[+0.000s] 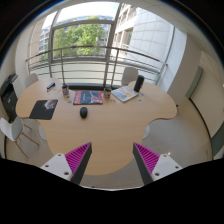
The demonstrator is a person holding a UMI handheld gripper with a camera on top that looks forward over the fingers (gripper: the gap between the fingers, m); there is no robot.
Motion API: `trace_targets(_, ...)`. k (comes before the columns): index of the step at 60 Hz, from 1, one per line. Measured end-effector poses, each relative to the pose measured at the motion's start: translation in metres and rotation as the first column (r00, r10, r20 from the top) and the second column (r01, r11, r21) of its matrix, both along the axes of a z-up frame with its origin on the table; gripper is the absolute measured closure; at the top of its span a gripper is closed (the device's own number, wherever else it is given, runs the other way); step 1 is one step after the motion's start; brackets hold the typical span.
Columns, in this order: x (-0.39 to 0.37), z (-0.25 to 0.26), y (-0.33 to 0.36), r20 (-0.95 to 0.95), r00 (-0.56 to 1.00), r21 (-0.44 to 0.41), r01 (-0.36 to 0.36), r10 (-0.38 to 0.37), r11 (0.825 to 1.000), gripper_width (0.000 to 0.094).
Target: Arrange mouse
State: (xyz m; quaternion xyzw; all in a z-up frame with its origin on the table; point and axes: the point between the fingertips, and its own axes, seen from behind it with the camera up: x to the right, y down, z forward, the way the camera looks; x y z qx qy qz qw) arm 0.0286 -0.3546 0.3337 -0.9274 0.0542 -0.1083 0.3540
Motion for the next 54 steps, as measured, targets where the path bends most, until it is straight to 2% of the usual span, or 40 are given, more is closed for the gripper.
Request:
trace_targets(14, -0.021, -0.021, -0.004, 0.013, 0.999, 0.022, 0.043, -0.044, 0.999, 0.0094)
trace_targets(22, -0.055, -0.058, -0.006, -0.025, 0.997, 0.065, 0.079, -0.077, 0.995, 0.0094)
trace_targets(29, -0.09, -0.103, 0.012, -0.088, 0.993, 0.136, 0.09, -0.079, 0.987, 0.0089)
trace_targets(34, -0.109, -0.141, 0.038, -0.132, 0.989, 0.172, 0.087, -0.064, 0.981, 0.0095)
trace_targets(42, -0.121, -0.198, 0.097, -0.135, 0.989, 0.18, 0.083, -0.059, 0.98, 0.0091)
trace_targets(54, -0.129, -0.259, 0.232, -0.091, 0.996, 0.195, 0.006, 0.012, 0.981, 0.0091)
